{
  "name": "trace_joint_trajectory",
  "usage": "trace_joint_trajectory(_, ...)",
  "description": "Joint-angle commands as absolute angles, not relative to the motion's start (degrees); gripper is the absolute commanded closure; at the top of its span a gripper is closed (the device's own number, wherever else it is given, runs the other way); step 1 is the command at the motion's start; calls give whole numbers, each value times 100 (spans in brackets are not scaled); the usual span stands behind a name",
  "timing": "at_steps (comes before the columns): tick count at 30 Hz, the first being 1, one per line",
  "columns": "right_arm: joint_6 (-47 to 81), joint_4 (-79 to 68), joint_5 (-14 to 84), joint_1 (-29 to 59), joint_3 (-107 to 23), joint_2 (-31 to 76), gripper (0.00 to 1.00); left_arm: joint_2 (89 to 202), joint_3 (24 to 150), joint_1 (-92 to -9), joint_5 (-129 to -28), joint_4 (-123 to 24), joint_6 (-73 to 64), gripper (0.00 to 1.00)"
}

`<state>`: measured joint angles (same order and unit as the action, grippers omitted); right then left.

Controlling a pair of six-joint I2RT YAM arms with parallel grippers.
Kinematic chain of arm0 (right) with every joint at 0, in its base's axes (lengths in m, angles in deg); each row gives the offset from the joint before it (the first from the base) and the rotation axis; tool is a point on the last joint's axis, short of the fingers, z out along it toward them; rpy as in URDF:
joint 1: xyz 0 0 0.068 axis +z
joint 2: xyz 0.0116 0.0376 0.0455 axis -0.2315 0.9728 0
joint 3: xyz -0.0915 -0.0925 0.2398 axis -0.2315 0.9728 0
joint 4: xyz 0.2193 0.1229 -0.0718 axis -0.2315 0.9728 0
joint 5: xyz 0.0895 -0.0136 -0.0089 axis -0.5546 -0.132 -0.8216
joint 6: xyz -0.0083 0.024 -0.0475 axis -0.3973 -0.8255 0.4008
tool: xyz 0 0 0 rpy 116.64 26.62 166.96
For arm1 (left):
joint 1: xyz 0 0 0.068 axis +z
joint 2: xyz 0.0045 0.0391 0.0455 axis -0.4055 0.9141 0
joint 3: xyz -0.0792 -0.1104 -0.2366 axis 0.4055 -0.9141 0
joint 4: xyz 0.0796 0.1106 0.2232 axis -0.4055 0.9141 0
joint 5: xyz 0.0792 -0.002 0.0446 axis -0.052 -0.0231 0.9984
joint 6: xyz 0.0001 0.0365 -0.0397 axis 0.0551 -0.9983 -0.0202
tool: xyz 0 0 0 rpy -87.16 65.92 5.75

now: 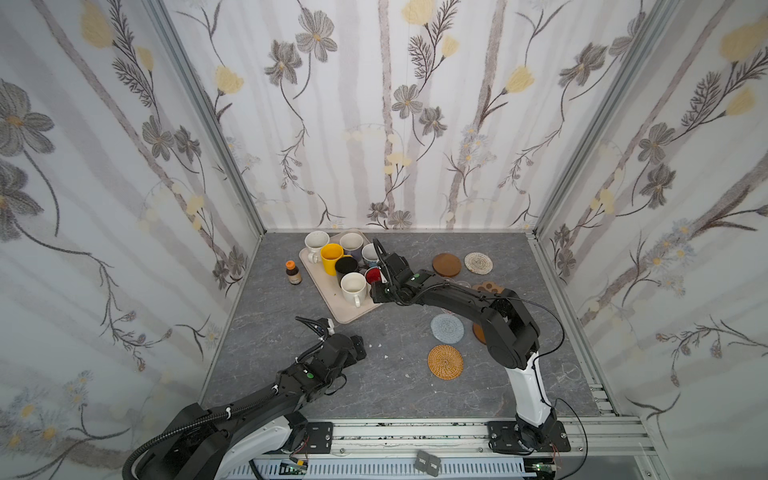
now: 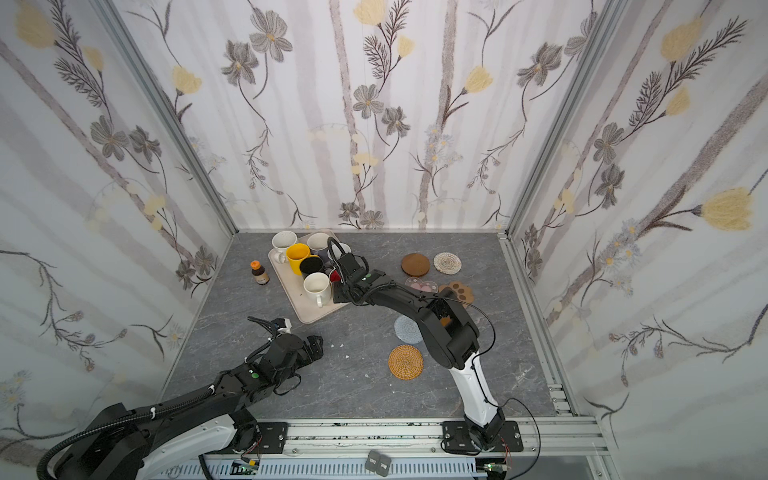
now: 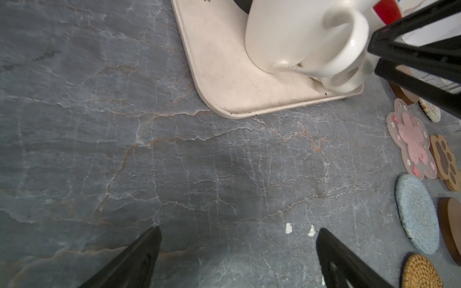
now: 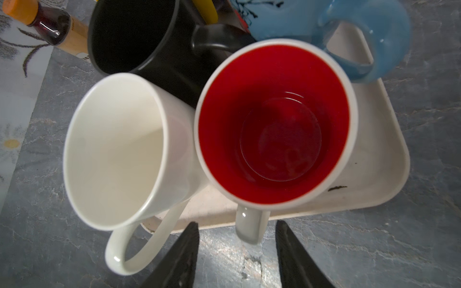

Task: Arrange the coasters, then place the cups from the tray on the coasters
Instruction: 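Move the right gripper over the red-lined white mug on the tray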

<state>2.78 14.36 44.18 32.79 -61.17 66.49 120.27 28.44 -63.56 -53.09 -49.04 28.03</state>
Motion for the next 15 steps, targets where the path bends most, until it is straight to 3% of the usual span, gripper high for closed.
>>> trace_joint_trajectory(1, 341, 1536, 4505, 3267, -6307, 6798, 49, 12067, 2835, -6296, -5354, -5097, 2682, 0)
trace_joint_trajectory(15, 497, 1768, 4902, 3241, -6651, 7207, 58, 12209, 2847, -6110, -5523, -5249, 2550, 0)
